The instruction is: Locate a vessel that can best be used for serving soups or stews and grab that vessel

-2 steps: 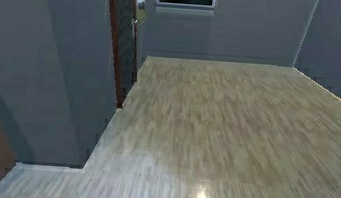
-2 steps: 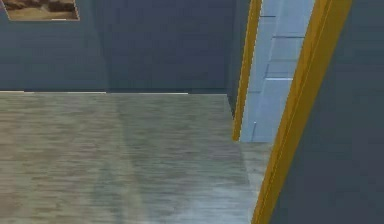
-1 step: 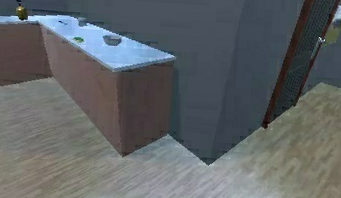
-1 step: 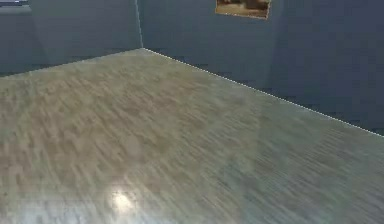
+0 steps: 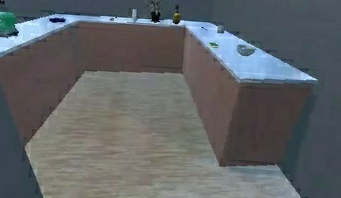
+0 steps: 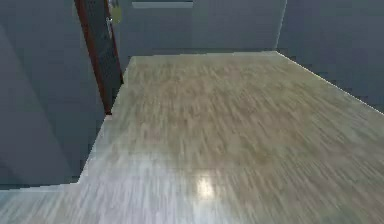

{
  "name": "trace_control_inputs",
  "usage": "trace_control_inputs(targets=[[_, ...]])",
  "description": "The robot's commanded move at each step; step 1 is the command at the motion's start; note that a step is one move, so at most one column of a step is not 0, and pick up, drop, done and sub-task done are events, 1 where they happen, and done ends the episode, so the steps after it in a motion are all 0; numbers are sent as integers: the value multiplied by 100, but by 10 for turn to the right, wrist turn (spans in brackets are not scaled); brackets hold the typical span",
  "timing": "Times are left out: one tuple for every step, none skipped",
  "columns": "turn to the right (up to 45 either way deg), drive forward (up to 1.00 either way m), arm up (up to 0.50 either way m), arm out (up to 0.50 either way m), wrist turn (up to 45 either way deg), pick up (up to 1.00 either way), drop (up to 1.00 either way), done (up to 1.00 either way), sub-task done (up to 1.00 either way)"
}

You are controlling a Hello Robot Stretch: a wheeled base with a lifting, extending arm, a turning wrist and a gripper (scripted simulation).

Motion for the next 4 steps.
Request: trace_control_inputs(targets=[[0,90,0,0,0,0,0,0,0],[-120,0,0,0,0,0,0,0,0],[0,100,0,0,0,0,0,0,0],[0,100,0,0,0,0,0,0,0]])
